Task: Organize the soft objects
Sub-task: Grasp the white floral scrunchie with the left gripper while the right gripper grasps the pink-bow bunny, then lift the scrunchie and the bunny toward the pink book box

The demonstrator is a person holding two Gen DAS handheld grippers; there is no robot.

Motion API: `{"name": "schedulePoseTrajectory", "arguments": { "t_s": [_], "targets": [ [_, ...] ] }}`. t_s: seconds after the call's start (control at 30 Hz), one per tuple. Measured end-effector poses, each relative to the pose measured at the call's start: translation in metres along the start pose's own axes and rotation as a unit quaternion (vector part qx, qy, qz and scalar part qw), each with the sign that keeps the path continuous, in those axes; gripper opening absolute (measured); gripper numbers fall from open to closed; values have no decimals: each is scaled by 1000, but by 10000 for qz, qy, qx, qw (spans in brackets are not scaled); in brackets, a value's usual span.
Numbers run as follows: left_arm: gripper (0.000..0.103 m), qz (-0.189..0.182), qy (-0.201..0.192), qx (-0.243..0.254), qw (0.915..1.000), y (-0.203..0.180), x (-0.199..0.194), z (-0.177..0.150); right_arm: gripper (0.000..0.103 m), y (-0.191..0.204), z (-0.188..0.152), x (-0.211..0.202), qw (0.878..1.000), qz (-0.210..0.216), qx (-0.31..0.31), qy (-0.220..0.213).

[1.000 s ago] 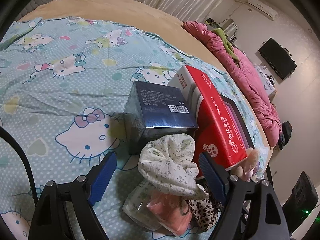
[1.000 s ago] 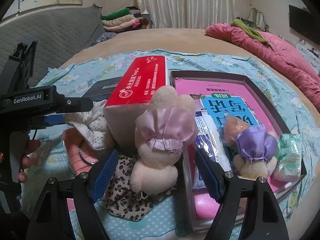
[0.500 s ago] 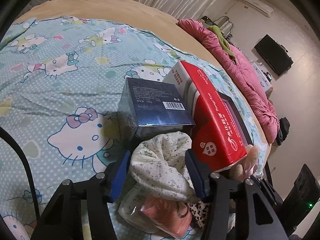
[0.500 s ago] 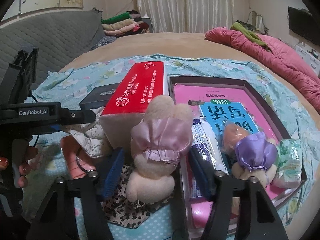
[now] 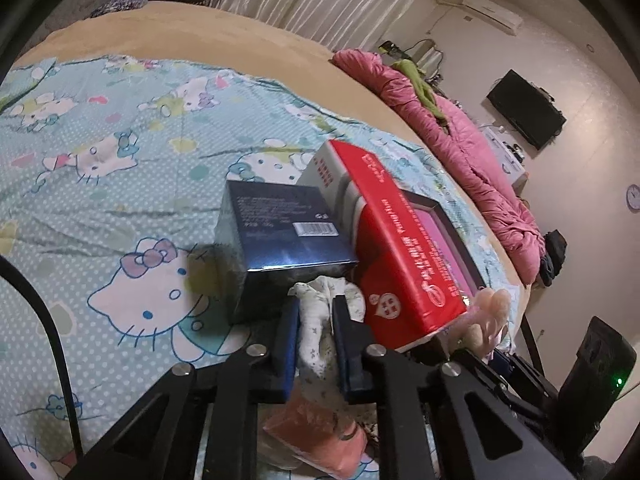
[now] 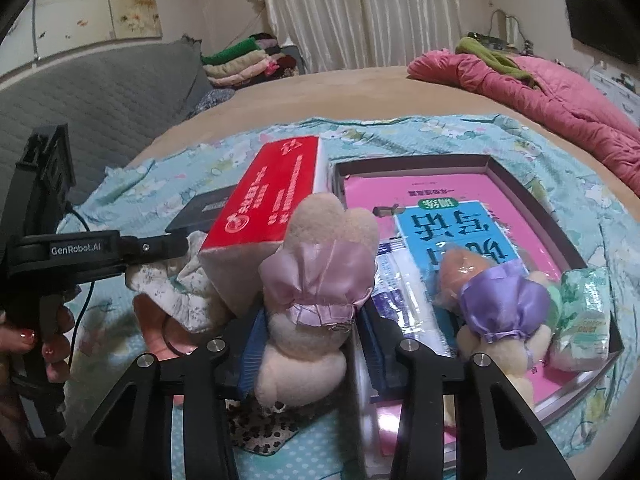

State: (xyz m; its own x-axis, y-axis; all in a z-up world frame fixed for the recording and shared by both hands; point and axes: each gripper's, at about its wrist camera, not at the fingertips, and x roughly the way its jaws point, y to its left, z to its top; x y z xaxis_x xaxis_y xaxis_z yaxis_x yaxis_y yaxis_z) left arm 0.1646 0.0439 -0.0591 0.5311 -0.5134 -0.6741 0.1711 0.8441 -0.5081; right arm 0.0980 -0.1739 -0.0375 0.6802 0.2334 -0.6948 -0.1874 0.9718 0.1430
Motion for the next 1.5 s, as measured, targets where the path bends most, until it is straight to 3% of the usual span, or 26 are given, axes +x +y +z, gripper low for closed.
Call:
{"name": "schedulePoseTrajectory", "arguments": {
  "t_s": [0.8, 1.5],
  "targets": [
    [11, -365, -637, 535, 9959, -58, -57, 8, 44, -38, 9, -50, 9965, -27, 622, -550],
    [11, -665, -675, 1146, 9889, -131, -69, -3, 44, -74, 12, -93, 9896, -188, 1038, -983]
  ]
}}
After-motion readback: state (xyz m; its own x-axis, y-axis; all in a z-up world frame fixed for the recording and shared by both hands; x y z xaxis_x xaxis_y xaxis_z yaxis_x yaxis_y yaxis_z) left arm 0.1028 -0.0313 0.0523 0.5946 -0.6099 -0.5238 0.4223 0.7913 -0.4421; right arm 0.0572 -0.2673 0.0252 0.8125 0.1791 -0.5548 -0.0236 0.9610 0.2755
